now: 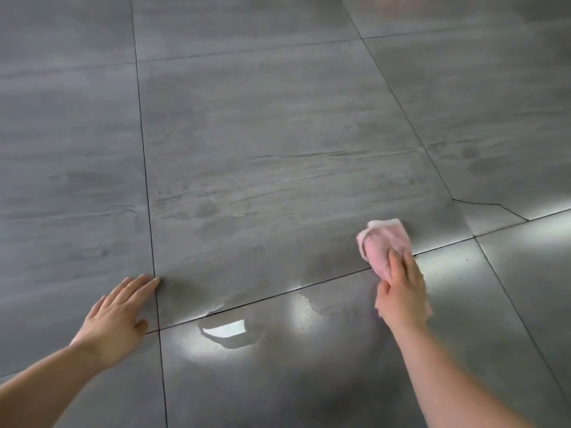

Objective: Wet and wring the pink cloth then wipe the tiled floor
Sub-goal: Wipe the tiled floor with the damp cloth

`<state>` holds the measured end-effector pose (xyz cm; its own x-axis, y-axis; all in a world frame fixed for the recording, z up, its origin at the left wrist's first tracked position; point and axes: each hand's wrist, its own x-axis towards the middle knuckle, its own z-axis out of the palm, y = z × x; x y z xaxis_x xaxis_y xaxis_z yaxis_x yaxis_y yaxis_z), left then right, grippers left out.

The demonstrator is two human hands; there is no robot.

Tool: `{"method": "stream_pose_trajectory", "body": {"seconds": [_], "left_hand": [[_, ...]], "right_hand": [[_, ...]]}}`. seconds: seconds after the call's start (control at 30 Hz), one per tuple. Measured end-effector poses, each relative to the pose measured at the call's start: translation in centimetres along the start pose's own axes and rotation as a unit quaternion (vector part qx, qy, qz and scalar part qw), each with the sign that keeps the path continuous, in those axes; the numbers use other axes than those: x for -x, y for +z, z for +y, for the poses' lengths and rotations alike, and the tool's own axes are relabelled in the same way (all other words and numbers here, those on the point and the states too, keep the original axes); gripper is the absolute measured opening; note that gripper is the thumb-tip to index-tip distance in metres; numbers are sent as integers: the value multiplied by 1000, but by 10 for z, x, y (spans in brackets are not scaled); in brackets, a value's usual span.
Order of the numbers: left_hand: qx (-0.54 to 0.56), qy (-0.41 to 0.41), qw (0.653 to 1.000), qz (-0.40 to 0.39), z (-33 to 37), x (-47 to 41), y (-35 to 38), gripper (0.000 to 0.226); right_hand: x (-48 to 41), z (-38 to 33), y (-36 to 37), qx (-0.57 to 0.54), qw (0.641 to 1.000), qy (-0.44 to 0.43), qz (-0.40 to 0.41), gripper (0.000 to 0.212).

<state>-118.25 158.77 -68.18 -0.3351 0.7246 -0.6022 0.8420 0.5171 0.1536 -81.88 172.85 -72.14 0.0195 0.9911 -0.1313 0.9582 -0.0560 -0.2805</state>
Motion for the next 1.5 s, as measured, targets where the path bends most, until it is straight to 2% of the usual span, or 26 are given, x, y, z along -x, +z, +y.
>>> {"method": "stream_pose_trajectory", "body": {"seconds": [0.07,0.13,0.2,0.27,0.37,0.43,0.5,0.57,0.63,0.67,0.77,0.87,0.9,0.97,1.03,1.07,1.13,1.2,1.27,1.3,1.43,1.5], "left_hand": [[3,-7,1000,-14,-4,-1,5,73],[8,-10,1000,-24,-5,1,10,79],[12,-11,1000,-24,-6,0,15,83],[19,-10,1000,-17,-8,-2,18,85],[25,-8,1000,-12,-9,-3,17,82],[27,-1,1000,-8,-11,-2,16,79],[36,7,999,-3,-13,-1,15,76],[40,14,999,-2,-16,0,14,76],[32,20,999,-10,-19,1,14,79],[28,24,999,-11,-21,2,14,81],[25,28,999,-12,-24,5,14,87],[25,26,999,-6,-23,6,14,85],[26,26,999,-3,-24,6,14,85],[30,23,999,2,-27,6,14,85],[30,15,999,1,-31,6,14,86],[26,13,1000,-3,-32,6,14,86],[15,15,1000,-15,-36,6,14,87],[6,20,999,-26,-40,5,12,86],[-4,25,999,-38,-43,4,10,85],[-11,27,999,-42,-44,4,9,86],[-12,30,998,-51,-46,2,9,87],[-16,24,998,-53,-45,3,10,87]], "right_hand": [[7,-5,-2,-16,998,56,28,57],[29,-15,12,-13,998,-24,50,55],[56,-28,31,-4,986,-164,20,55],[68,-40,44,7,964,-264,-10,52],[45,-37,40,18,956,-293,-19,47],[20,-24,27,2,976,-218,-13,49],[2,-7,11,-38,997,-71,11,60],[2,6,2,-36,997,64,7,72],[20,-1,1,-44,994,100,14,71],[33,-7,8,-51,996,64,33,66],[80,-34,38,-91,993,-70,-7,54],[108,-79,51,-170,974,-147,-26,53],[115,-91,56,-130,973,-191,-24,50],[123,-112,59,-177,941,-281,-64,46],[125,-122,69,-123,925,-346,-97,38],[125,-124,77,-55,912,-394,-101,45],[121,-130,89,32,875,-478,-72,56],[103,-135,89,60,852,-518,-52,54],[75,-135,86,75,857,-509,-23,50],[61,-131,84,85,871,-484,-5,49],[35,-92,69,67,944,-315,71,45],[50,-81,66,54,963,-244,101,45]]}}
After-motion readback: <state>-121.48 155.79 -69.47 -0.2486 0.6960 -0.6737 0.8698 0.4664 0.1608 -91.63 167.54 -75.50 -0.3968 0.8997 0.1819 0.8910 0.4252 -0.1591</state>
